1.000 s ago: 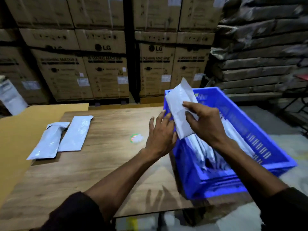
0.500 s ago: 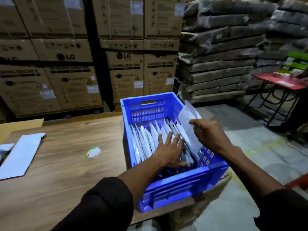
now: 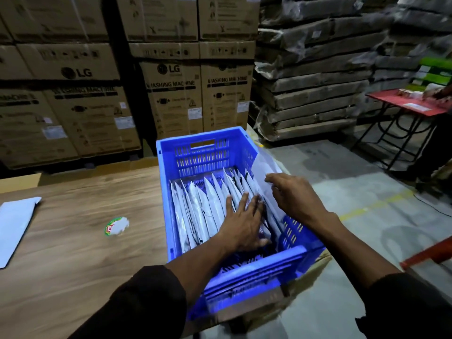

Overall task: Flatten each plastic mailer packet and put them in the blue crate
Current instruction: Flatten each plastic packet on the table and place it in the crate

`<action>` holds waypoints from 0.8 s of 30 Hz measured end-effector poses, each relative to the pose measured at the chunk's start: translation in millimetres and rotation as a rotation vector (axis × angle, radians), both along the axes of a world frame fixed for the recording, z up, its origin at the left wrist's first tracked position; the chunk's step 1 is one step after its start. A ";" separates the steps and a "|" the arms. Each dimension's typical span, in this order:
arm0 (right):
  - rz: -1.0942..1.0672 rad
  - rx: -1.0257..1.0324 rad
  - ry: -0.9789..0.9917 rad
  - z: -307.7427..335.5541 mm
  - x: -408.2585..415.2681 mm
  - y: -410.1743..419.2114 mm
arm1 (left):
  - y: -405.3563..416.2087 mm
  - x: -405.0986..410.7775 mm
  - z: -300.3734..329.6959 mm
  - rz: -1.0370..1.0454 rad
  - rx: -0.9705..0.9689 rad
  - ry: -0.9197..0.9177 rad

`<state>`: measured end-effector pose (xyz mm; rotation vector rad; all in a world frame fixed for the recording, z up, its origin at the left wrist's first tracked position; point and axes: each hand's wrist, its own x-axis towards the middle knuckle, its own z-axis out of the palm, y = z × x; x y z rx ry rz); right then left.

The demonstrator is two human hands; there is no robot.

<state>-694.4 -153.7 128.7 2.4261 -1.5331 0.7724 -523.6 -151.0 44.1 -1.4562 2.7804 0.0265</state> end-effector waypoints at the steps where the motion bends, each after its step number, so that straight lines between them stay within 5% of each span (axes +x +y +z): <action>1: -0.006 0.000 0.006 0.0 -0.4 -1.5 | 1.5 -4.8 1.8 -0.013 -0.008 0.010; 16: -0.088 0.062 0.149 -2.2 -4.8 -5.4 | -7.3 -47.5 0.1 0.179 0.036 -0.043; 24: -0.107 0.077 0.188 -1.7 6.3 -13.3 | -34.4 -43.4 12.5 0.038 0.113 0.019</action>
